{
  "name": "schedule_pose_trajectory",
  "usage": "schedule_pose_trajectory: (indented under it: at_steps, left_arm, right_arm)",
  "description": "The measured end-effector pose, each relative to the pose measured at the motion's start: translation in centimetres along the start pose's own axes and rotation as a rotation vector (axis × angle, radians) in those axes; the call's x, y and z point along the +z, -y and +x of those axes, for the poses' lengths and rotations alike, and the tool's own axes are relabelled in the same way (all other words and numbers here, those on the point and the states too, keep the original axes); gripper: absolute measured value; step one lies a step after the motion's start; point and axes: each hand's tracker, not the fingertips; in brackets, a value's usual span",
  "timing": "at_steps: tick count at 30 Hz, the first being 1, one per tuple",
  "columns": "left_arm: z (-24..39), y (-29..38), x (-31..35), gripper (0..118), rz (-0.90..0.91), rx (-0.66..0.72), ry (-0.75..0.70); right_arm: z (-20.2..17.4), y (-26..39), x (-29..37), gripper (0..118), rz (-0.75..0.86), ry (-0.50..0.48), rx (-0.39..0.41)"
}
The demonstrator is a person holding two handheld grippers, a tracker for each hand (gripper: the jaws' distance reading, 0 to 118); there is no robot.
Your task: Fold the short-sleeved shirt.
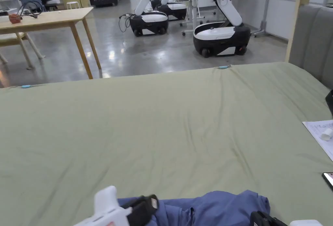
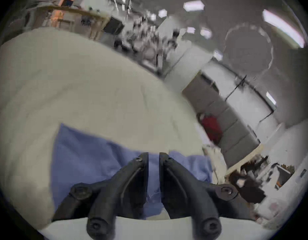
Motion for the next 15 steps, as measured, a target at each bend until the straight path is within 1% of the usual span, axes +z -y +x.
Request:
schedule_pose_trajectory:
  at_steps: [3, 5, 8, 9, 10, 11, 12, 13, 14, 15]
  left_arm:
    - [-1.8, -2.7, 3.8, 13, -0.014, -0.041, -0.084]
    - [-3.5, -3.1, 5.5, 13, 0.005, -0.009, -0.099]
    - [-5.8, -2.6, 6.4, 14, -0.009, 0.051, -0.089]
    - [-6.4, -2.3, 6.5, 19, -0.022, 0.061, -0.071]
    - [-6.9, -2.1, 6.5, 19, -0.033, 0.065, -0.072]
    - [-7.6, -1.8, 6.6, 24, -0.039, 0.081, -0.082]
    - [-8.7, -1.5, 6.7, 43, -0.053, 0.130, -0.083]
    - [-9.7, -1.1, 6.6, 97, -0.078, 0.184, -0.069]
    - [-10.9, -0.5, 6.7, 118, -0.094, 0.255, -0.031]
    - [-12.0, -0.4, 7.1, 118, -0.004, 0.331, 0.053]
  right_arm:
    - [-0.6, -0.3, -0.2, 10, -0.005, -0.004, 0.014]
    - [-1.4, -0.4, -0.6, 10, -0.008, -0.012, 0.023]
    - [-3.0, -0.5, -1.1, 10, -0.014, -0.029, 0.048]
    - [-3.5, -0.6, -1.2, 10, -0.016, -0.044, 0.050]
    - [-3.8, -0.6, -1.2, 10, -0.021, -0.059, 0.048]
    - [-4.3, -0.6, -1.2, 10, -0.024, -0.063, 0.051]
    - [-4.7, -0.5, -1.1, 10, -0.028, -0.065, 0.059]
    - [-4.9, -0.4, -1.1, 10, -0.033, -0.067, 0.072]
    - [-5.2, -0.4, -1.1, 10, -0.037, -0.068, 0.085]
    - [-5.4, -0.4, -1.1, 10, -0.041, -0.063, 0.093]
